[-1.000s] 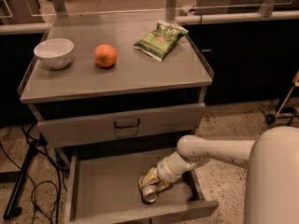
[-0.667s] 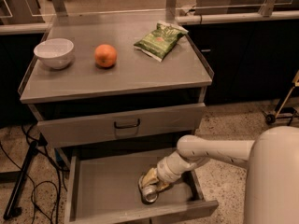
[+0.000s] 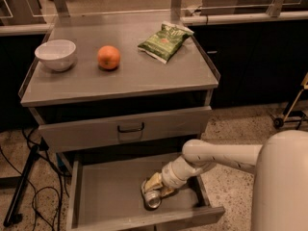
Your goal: Place 7up can into middle drawer
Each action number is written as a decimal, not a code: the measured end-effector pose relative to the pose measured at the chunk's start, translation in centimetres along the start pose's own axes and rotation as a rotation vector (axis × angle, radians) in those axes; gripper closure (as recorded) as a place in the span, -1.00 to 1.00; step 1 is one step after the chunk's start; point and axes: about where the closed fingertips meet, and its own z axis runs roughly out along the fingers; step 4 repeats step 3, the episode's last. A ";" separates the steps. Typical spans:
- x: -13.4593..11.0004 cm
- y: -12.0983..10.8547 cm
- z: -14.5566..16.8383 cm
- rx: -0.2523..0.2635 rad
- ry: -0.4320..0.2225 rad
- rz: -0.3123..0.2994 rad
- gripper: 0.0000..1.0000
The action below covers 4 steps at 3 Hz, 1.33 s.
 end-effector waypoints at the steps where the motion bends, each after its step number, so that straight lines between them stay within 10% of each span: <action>1: 0.0 0.0 0.0 0.000 0.000 0.000 -0.92; 4: 0.0 0.0 0.0 0.000 0.000 0.000 -1.00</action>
Offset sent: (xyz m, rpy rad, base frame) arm 0.0000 0.0000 0.0000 0.0000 0.0000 0.0000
